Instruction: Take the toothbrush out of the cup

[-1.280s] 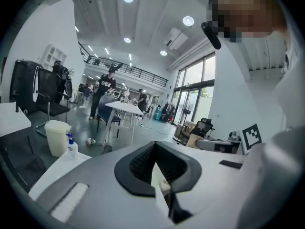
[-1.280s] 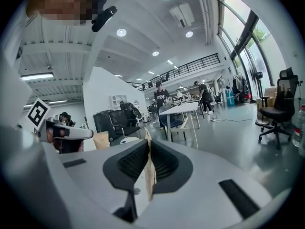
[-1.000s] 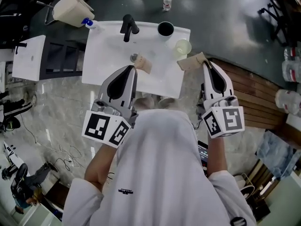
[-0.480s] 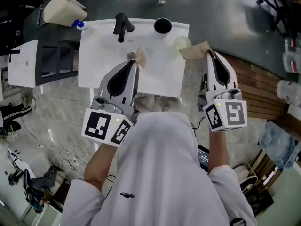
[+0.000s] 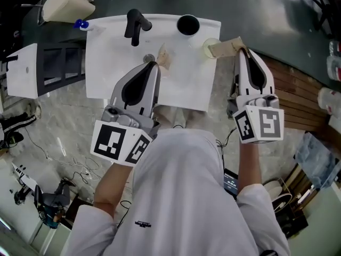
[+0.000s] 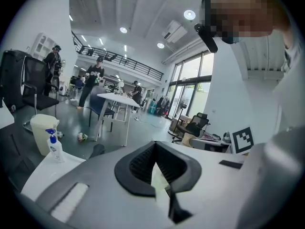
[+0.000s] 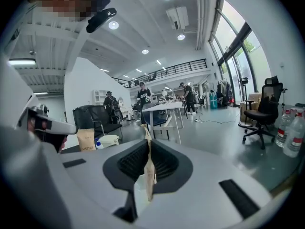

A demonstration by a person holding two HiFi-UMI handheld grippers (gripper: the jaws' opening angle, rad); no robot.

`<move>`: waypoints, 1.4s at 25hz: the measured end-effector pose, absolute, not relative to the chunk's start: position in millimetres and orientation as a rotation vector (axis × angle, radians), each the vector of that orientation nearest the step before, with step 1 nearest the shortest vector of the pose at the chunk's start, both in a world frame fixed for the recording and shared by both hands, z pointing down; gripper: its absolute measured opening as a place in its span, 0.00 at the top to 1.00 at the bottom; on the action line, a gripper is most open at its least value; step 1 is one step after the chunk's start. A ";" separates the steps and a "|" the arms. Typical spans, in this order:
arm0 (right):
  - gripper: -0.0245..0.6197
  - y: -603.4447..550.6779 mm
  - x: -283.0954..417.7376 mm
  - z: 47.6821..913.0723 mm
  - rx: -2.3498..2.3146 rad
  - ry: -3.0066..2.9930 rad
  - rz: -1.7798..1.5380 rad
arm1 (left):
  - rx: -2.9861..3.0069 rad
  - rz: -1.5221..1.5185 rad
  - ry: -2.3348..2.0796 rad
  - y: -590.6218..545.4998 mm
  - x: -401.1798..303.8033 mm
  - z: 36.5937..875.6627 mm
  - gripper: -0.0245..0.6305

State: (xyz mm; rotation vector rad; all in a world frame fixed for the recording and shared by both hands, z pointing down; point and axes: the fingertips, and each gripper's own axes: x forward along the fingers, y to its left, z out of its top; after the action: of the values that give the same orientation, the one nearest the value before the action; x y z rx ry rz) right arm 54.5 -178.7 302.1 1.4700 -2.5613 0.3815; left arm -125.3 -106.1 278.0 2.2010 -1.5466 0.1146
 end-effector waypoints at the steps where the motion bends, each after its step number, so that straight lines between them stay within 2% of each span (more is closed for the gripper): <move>1: 0.94 -181.2 53.1 307.6 1.470 -2.556 0.389 | 2.198 0.119 -1.546 -108.8 -126.6 281.4 0.96; 21: 0.94 -208.9 46.8 411.5 1.423 -2.458 0.586 | 2.173 0.181 -1.498 -144.1 -125.2 325.2 0.96; 35: 0.94 -203.0 58.3 432.2 1.441 -2.411 0.615 | 2.182 0.203 -1.464 -135.6 -115.0 336.8 0.96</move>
State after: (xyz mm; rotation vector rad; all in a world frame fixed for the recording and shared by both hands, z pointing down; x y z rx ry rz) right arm 58.3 -203.0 432.2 1.4414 -2.4113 0.6155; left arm -115.0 -135.6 336.8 2.1818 -1.4642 0.2028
